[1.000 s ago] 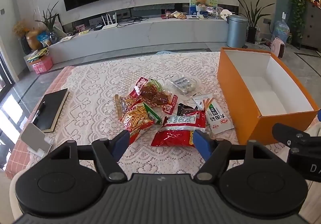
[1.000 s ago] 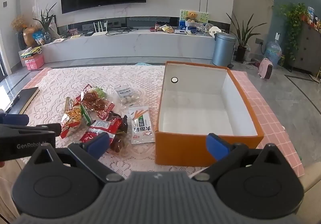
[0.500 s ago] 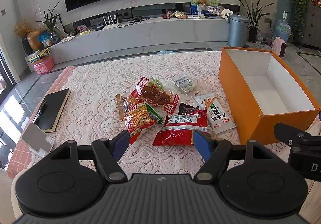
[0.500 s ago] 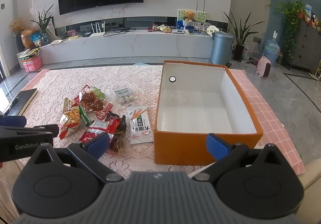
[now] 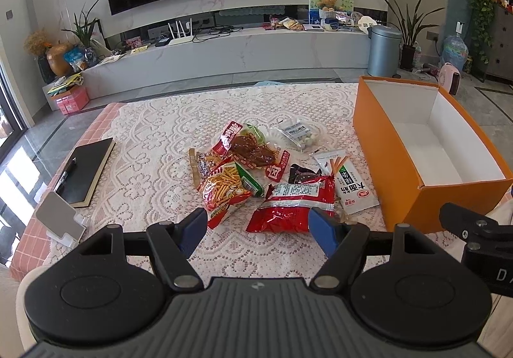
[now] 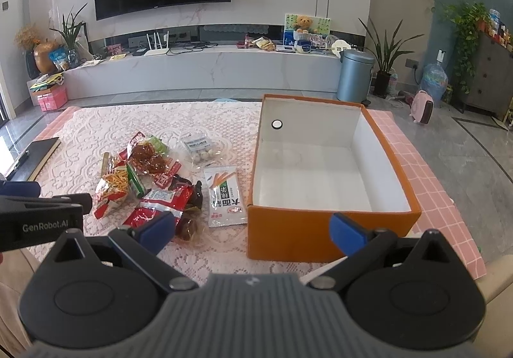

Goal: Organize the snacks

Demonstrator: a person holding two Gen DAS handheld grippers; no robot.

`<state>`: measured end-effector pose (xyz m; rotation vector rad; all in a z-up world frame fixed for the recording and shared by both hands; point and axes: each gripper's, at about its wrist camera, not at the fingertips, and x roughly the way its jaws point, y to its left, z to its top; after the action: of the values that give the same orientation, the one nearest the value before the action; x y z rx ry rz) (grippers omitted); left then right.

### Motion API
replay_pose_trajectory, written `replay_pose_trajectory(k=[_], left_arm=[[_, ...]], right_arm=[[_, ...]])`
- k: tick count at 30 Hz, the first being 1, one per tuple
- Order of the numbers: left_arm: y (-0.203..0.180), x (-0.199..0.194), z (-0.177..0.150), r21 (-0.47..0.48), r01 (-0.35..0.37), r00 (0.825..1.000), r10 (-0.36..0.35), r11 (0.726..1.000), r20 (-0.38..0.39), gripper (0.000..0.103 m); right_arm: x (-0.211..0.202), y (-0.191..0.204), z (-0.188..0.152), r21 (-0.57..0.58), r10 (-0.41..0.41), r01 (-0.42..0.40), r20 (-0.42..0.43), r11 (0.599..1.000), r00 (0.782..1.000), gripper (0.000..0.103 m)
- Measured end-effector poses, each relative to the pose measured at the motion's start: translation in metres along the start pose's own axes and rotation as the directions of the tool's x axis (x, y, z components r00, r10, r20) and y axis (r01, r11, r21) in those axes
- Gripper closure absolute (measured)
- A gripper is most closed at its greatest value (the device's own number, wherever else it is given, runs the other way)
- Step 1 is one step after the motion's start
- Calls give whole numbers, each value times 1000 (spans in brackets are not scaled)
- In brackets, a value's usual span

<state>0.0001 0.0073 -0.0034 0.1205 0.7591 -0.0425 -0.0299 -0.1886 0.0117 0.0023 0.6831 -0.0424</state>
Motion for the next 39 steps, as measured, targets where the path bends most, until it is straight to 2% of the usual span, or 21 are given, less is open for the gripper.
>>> replay_pose_trajectory(k=[39], left_arm=[[-3,0,-4,-2,20,1000,-20,1000,-8,18]], right_arm=[[3,3,-2,2,17,-17,-31,1000,999,3]])
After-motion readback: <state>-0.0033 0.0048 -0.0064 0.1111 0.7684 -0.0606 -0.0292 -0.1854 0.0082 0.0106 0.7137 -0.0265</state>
